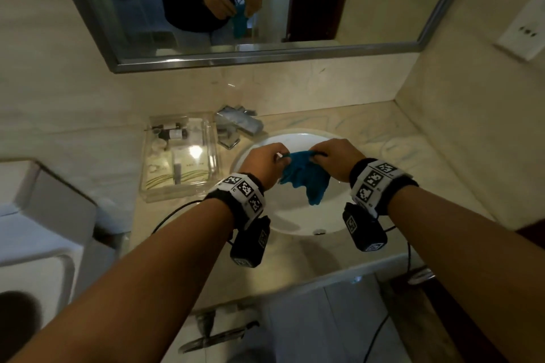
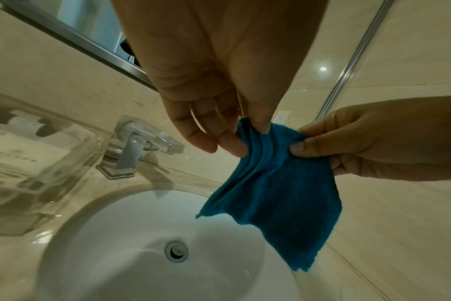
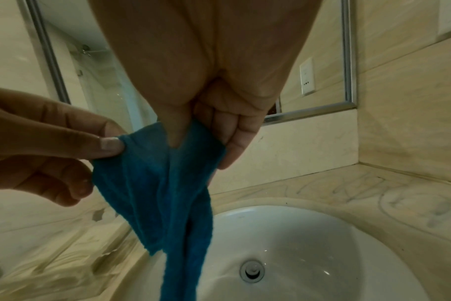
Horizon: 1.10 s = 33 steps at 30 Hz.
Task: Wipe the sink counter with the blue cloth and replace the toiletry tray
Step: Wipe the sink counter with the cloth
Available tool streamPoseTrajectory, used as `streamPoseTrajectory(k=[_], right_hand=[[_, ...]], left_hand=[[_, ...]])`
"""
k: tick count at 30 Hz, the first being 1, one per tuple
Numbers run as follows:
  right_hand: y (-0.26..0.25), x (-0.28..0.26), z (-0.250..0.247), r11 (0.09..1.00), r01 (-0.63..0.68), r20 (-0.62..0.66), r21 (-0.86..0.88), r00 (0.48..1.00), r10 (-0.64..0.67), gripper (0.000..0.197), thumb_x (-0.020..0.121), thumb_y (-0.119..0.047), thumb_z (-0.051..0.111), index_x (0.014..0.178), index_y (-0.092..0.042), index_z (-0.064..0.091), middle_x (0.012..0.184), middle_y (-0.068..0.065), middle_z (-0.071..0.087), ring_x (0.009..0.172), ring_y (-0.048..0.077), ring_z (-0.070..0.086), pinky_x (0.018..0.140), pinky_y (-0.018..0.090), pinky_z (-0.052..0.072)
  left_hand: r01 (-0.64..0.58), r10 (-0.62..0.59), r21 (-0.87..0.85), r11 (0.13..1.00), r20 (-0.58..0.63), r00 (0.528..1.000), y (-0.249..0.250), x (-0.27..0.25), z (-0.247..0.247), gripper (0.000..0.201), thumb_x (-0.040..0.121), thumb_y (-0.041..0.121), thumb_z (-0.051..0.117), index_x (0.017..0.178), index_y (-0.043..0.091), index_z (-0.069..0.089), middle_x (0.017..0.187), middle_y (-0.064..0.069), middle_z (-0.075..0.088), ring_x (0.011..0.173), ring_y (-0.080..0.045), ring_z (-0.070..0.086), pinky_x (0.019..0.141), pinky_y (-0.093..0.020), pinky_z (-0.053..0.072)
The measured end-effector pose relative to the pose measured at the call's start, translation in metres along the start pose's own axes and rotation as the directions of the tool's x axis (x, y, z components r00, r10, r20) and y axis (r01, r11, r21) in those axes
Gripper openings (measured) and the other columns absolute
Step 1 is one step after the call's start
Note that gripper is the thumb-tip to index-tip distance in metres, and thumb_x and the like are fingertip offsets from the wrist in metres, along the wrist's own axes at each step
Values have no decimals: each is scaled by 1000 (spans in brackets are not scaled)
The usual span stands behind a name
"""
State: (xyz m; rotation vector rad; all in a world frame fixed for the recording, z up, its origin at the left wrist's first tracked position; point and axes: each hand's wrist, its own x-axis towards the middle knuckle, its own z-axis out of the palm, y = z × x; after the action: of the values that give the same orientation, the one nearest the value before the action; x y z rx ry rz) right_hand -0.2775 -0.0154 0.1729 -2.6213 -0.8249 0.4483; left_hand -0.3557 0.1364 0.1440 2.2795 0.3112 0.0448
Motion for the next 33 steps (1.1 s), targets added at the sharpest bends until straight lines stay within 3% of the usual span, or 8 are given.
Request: streamPoseTrajectory(k=[6,11,15,18,22,27,29,33], right_hand=[[19,52,-6,998,-32,138,-58,990,40,29,96,-22,42,117,-11,60,117,11,63,105,26,55,89,32,41],[37,82,-5,988,-96,118,120,990,82,21,90,-19,55,110,-16,60,109,10,66,94,22,59,84,30,48],[50,97,-3,993,-41,198,111,980,19,20,88,-16,58,107,-15,64,108,7,65,101,21,57,88,31,45],[63,110,-3,980,-16,177,201,984,-20,18,86,-12,59,102,-16,66,105,9,66,99,22,58,90,35,48],[82,131,-6,951,-11,187,307,981,-50,11,87,-14,58,96,-21,58,99,12,68,92,25,62,86,40,52],[115,152,-9,962,21,420,273,897,-139,40,93,-10,44,132,-22,44,121,11,59,110,28,56,98,44,44],[128,159,-13,956,32,475,290,863,-173,35,93,-6,42,126,-13,50,120,13,60,108,29,56,96,43,44],[158,172,-21,949,-13,487,315,861,-149,26,92,-16,49,111,-1,59,111,25,63,105,39,58,96,51,44]], left_hand=[[42,-42,-43,998,13,999,-9,58,7,18,95,22,52,106,13,63,97,-11,69,88,-25,63,81,-31,48],[81,-77,-154,985,30,997,-22,96,20,17,94,20,54,109,16,59,97,-6,64,87,-19,61,75,-28,49],[149,-114,-261,954,144,983,-20,111,32,25,87,23,66,109,14,59,106,-4,63,93,-18,60,80,-31,52],[142,-112,-147,979,190,975,-17,122,42,29,81,23,72,108,17,59,103,-1,61,93,-18,58,81,-29,49],[136,-129,-173,975,52,990,-13,137,55,13,84,12,66,89,20,58,91,-4,61,88,-23,60,81,-39,53],[109,-121,-201,973,-48,992,10,159,75,13,86,10,63,84,21,56,87,0,59,83,-16,54,75,-28,44],[118,-142,-233,965,-87,986,19,171,88,19,85,7,63,78,23,55,83,4,58,83,-16,54,80,-31,46],[171,-235,-361,917,-143,961,31,183,109,29,85,5,63,77,31,53,85,5,63,86,-20,61,86,-41,52]])
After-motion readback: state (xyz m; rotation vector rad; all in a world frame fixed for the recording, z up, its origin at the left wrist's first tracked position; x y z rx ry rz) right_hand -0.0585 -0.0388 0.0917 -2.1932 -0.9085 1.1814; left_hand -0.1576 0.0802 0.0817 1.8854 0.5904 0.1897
